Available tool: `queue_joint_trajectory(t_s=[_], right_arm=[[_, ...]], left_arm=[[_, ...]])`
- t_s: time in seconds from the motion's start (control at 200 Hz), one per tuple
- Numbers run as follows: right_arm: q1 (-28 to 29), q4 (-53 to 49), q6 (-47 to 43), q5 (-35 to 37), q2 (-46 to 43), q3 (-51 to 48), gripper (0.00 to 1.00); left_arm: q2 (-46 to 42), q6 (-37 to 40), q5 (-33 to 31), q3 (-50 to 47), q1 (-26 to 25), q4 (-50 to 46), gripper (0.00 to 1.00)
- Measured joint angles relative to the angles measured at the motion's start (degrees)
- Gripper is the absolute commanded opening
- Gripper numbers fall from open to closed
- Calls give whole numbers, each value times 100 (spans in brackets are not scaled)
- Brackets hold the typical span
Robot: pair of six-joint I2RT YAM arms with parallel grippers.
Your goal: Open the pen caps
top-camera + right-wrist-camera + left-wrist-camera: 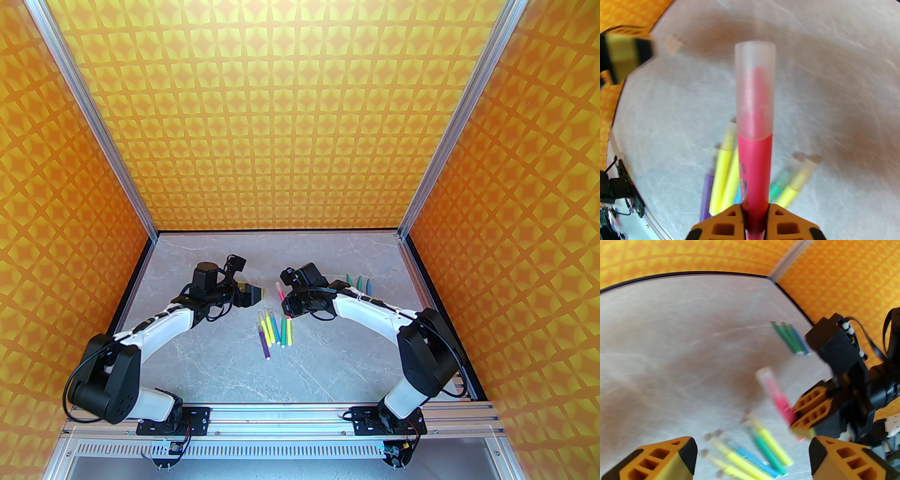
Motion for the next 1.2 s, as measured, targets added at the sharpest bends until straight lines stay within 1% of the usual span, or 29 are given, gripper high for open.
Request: queue_joint_trajectory(t_s=[0.165, 0.435, 0.77, 1.01, 1.2], right_arm=[[0, 446, -127, -361, -278, -192, 0], [0, 905, -210, -743, -457, -391, 0], [4, 1167, -262, -909, -605, -619, 0], [4, 1270, -278, -905, -748, -688, 0], [4, 1335, -278, -905, -804, -782, 0]], left_arm=[[269, -350, 404, 188, -66, 282, 76], [444, -717, 723, 330, -157, 581, 69], [586, -986, 977, 490, -271, 776, 52], [586, -1069, 1071, 492, -297, 835, 36], [586, -1088, 1115, 494, -310, 855, 31]])
